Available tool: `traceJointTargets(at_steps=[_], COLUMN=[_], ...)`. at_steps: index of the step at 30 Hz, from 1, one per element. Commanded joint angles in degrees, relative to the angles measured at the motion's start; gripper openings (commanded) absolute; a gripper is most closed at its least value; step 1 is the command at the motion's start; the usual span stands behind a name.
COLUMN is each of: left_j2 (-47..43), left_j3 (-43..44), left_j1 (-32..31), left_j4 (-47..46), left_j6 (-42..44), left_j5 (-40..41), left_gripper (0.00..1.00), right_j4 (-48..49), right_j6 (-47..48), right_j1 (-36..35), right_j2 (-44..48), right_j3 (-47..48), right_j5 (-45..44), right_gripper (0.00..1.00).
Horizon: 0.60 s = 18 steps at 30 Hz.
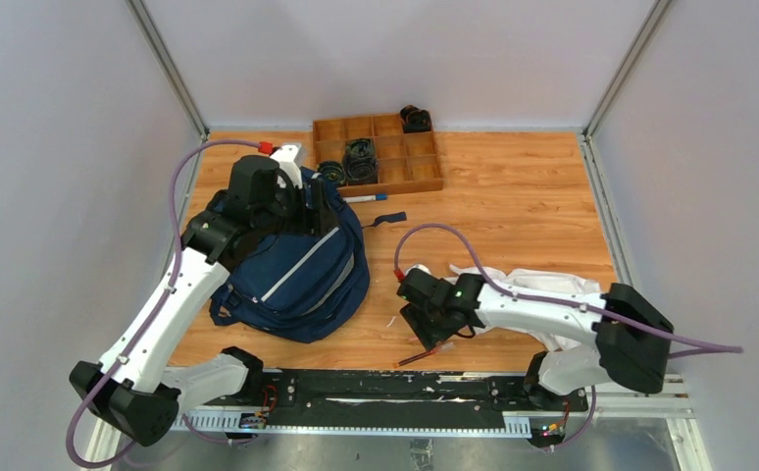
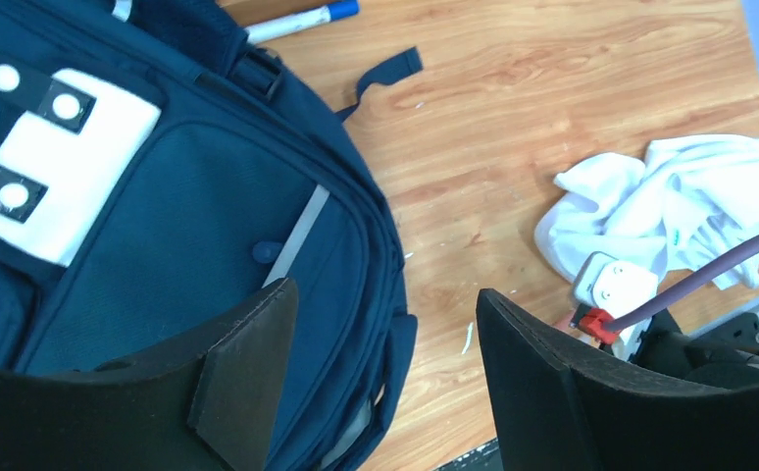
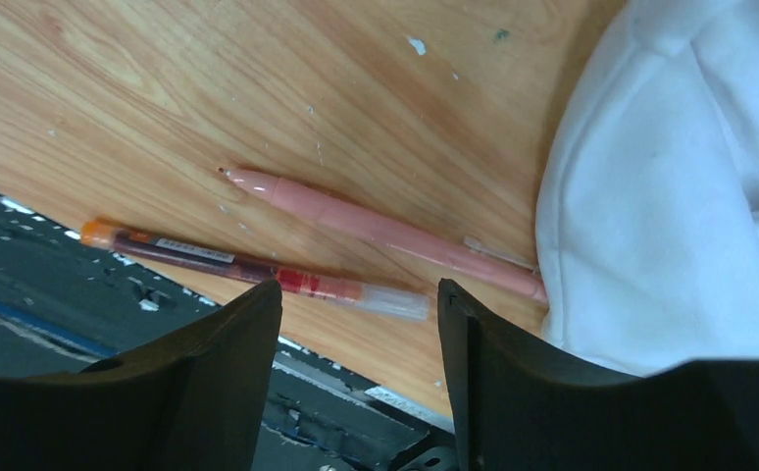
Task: Pack the student bag
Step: Pick up the stationery from the center of the board.
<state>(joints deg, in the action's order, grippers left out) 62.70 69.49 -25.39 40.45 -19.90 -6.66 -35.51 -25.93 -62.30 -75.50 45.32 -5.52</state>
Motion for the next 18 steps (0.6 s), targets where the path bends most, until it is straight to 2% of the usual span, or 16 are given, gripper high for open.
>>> traceJointTargets(at_steps=[1, 6, 14, 18], left_j2=[0.2, -0.8, -0.1, 0.8], left_j3=[-1.6, -3.5, -3.3, -3.5], left_j1=[0.8, 0.9, 0.9, 0.9], left_j4=[3.9, 2.9, 2.3, 1.3], left_j6=[0.7, -0.3, -0.3, -0.7], left_j5=[1.7, 0.9, 1.0, 0.1], left_gripper=[0.72, 0.72, 0.72, 0.71], right_j4=[-1.2, -1.6, -0.8, 0.4], right_j6=[5.4, 6.2, 4.8, 6.6], right_j1=[-2.3, -3.2, -6.5, -8.3], right_j2=[-5.2, -7.8, 2.5, 3.0], right_j3=[3.4, 4.0, 0.6, -0.9], right_j5=[-3.9, -5.5, -3.0, 2.0], right_gripper=[0.64, 0.65, 0.66, 0.62])
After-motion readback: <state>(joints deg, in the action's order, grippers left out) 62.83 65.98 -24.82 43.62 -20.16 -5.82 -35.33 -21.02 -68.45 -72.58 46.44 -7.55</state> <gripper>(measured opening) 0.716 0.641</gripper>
